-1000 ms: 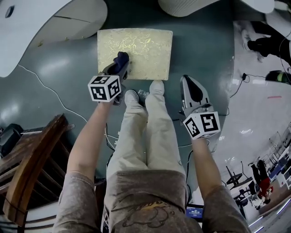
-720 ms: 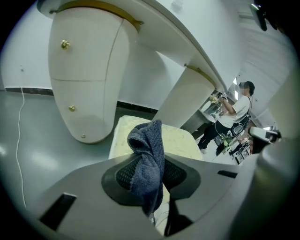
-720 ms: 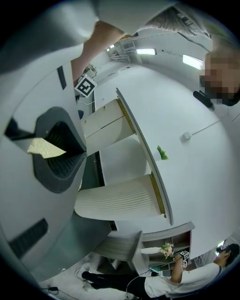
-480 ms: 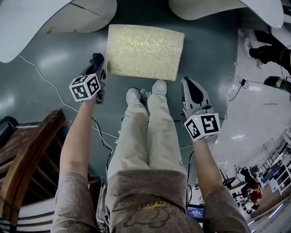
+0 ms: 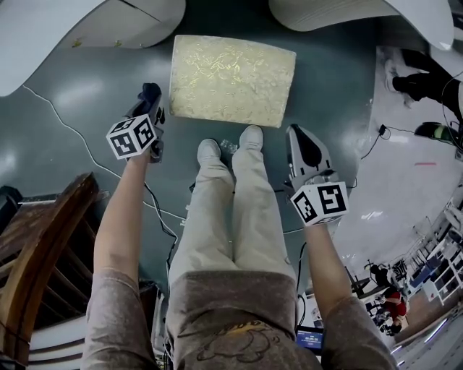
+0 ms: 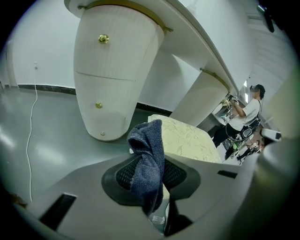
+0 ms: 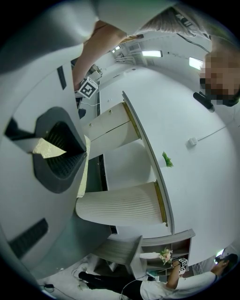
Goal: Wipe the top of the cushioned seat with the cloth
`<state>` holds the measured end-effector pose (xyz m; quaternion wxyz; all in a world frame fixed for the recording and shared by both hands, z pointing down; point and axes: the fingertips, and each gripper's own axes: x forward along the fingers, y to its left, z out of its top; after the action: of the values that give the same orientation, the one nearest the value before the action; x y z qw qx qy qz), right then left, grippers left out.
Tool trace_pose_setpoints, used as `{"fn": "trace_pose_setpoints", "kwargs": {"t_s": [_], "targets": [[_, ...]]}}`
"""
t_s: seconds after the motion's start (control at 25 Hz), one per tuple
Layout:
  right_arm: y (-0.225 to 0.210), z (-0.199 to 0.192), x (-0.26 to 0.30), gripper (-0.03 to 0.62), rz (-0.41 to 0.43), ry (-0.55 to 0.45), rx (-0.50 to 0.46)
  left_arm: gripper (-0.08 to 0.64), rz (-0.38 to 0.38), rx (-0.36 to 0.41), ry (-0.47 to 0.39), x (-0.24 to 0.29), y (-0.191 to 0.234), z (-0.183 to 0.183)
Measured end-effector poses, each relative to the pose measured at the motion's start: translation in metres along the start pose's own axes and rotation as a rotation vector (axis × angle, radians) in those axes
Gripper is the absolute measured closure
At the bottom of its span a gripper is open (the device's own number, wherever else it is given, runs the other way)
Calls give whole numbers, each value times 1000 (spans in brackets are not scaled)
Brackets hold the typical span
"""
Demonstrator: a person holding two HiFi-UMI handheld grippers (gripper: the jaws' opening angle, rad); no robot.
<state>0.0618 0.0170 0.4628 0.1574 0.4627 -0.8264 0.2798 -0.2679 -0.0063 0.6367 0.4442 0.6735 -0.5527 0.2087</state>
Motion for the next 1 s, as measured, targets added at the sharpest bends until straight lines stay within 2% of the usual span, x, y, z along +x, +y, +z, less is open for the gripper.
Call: {"fn": "trace_pose_setpoints", "kwargs": {"t_s": [0.32,0.52,1.0], "targets": [[2,-6,-5,586,-10,8,-4,462,-82,20,25,22,-36,-14],[-1,-7,-10,586,-21,4,4,462,-109,-5,4,24,-50,-13],[-19,-10,-22,586,-59,-5,44,462,-256,51,31,38,-126,-26]]}}
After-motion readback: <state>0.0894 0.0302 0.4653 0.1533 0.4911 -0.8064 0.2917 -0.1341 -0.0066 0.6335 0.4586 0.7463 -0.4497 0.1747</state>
